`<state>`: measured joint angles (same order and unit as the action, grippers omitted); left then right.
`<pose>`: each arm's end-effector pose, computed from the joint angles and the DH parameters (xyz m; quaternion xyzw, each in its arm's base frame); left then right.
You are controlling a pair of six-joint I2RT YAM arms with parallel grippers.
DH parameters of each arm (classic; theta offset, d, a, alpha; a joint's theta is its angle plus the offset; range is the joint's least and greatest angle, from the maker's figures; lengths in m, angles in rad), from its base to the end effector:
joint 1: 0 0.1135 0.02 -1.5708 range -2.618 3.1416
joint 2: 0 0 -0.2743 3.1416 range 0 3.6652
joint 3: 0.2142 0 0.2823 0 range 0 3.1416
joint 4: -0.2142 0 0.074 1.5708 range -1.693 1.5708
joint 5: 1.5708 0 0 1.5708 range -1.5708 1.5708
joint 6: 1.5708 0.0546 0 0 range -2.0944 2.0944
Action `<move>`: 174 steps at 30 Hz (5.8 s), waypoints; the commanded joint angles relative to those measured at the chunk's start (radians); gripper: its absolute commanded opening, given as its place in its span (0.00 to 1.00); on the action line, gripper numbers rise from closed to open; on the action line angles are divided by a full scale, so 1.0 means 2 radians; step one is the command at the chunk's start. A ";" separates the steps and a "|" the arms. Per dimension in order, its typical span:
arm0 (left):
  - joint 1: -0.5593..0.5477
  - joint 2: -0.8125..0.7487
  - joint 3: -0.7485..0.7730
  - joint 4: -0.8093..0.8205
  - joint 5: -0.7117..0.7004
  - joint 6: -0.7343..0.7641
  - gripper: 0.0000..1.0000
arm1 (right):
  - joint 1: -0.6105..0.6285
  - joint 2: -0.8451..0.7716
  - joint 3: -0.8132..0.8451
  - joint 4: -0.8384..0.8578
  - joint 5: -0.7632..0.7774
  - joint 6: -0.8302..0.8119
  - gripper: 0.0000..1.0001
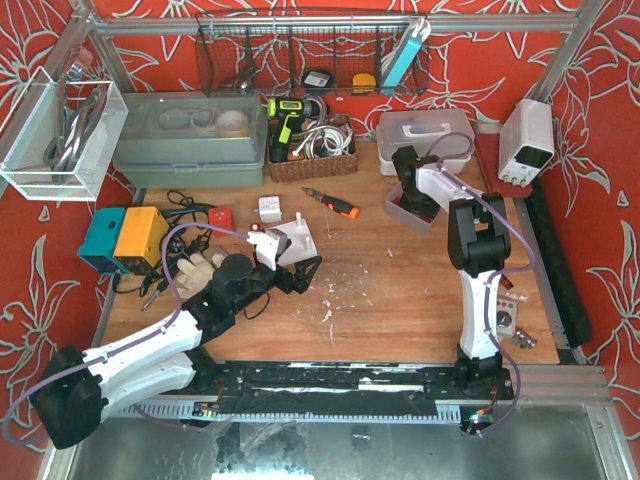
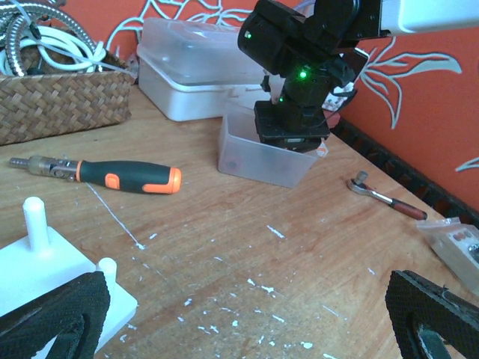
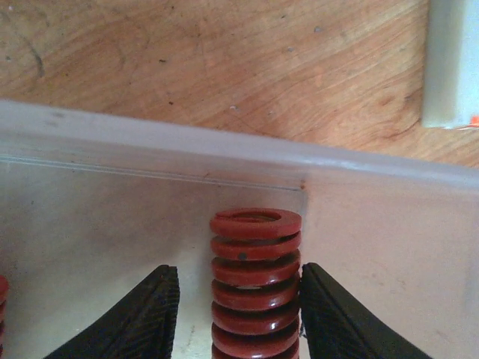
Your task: Install the large spring
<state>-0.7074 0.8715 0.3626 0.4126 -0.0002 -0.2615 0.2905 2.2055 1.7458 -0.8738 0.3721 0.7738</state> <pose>0.1836 -0.1570 0.2291 0.1636 0.7220 -0.3130 0.5949 0.4712 0.1201 0.1444 0.2548 0.9422 -0.0993 0.1934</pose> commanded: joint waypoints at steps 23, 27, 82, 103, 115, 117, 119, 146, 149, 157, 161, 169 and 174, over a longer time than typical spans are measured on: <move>-0.004 -0.001 0.004 -0.001 -0.026 0.006 1.00 | -0.004 -0.064 -0.063 0.090 -0.070 -0.047 0.20; -0.004 -0.002 0.003 -0.002 -0.028 0.005 1.00 | -0.003 -0.106 -0.082 0.112 -0.093 -0.070 0.15; -0.001 0.170 0.293 -0.339 0.144 -0.059 0.52 | 0.340 -0.528 -0.653 0.786 -0.212 -0.551 0.05; 0.001 0.151 0.277 -0.288 0.143 -0.087 0.00 | 0.342 -0.514 -0.642 0.771 -0.210 -0.540 0.35; 0.026 0.164 0.292 -0.296 -0.005 -0.067 0.00 | 0.338 -0.516 -0.597 0.686 -0.058 -0.440 0.95; 0.035 0.172 0.297 -0.298 -0.024 -0.062 0.00 | 0.331 -0.519 -0.583 0.646 -0.032 -0.412 0.98; 0.047 0.182 0.302 -0.299 -0.041 -0.058 0.00 | 0.319 -0.518 -0.576 0.625 -0.018 -0.384 0.99; 0.133 0.419 0.477 -0.392 -0.050 0.001 0.00 | 0.192 -0.559 -0.580 0.505 -0.006 -0.215 0.99; 0.133 0.426 0.482 -0.396 -0.060 0.002 0.00 | 0.191 -0.564 -0.581 0.502 -0.004 -0.217 0.99; 0.133 0.431 0.490 -0.405 -0.074 0.005 0.00 | 0.191 -0.568 -0.581 0.504 -0.007 -0.217 0.99; 0.133 0.442 0.495 -0.408 -0.076 0.007 0.00 | 0.191 -0.569 -0.582 0.504 -0.007 -0.218 0.99; 0.133 0.459 0.490 -0.413 -0.078 0.006 0.00 | 0.190 -0.570 -0.583 0.504 -0.004 -0.219 0.99; 0.133 0.467 0.494 -0.417 -0.082 0.007 0.03 | 0.190 -0.571 -0.584 0.504 -0.003 -0.219 0.99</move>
<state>-0.4442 1.7615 1.3361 -0.3912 -0.1455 -0.2577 0.6769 1.0805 0.5922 0.1490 0.3405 0.3279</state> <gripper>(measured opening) 0.300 0.989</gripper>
